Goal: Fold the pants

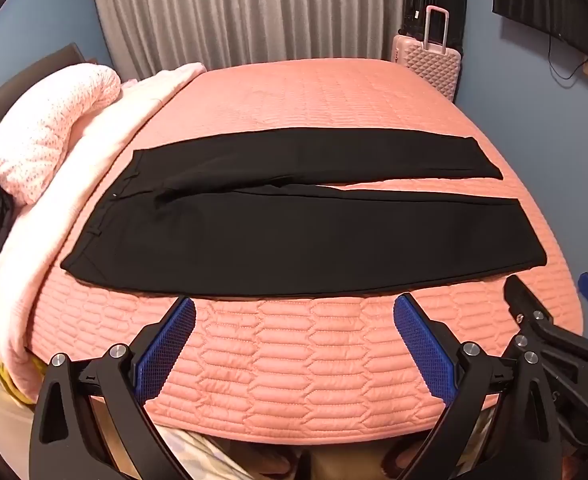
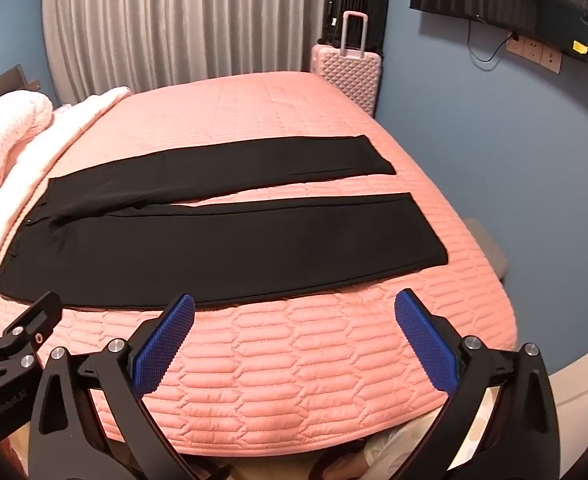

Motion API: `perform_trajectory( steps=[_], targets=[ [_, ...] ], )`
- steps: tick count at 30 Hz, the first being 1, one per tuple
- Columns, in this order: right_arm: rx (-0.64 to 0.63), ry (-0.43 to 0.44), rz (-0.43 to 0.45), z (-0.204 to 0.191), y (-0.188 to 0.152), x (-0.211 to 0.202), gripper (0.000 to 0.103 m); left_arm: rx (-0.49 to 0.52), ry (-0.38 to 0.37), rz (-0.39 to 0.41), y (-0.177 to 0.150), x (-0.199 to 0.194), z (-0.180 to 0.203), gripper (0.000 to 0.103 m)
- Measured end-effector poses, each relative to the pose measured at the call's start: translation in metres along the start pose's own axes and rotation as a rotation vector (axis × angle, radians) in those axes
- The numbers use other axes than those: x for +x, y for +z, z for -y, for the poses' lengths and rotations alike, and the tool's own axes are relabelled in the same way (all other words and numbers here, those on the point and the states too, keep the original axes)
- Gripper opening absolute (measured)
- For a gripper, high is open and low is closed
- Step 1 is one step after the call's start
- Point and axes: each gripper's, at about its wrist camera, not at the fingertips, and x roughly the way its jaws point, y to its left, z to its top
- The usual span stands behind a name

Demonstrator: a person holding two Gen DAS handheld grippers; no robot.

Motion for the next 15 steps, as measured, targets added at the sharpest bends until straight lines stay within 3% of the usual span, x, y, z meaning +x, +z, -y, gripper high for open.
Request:
perform_trajectory(
  steps=[11,15],
  targets=[
    [0.153,0.158,-0.083,0.013,-0.003,0.011,0.098,0.024,0.045,0.042,-0.001,-0.003,0.000,0.098],
    [0.095,0.116,-0.056,0.009,-0.001,0.008,0.098,0.036,0.047,0.049,-0.001,-0.003,0.000,0.098]
  ],
)
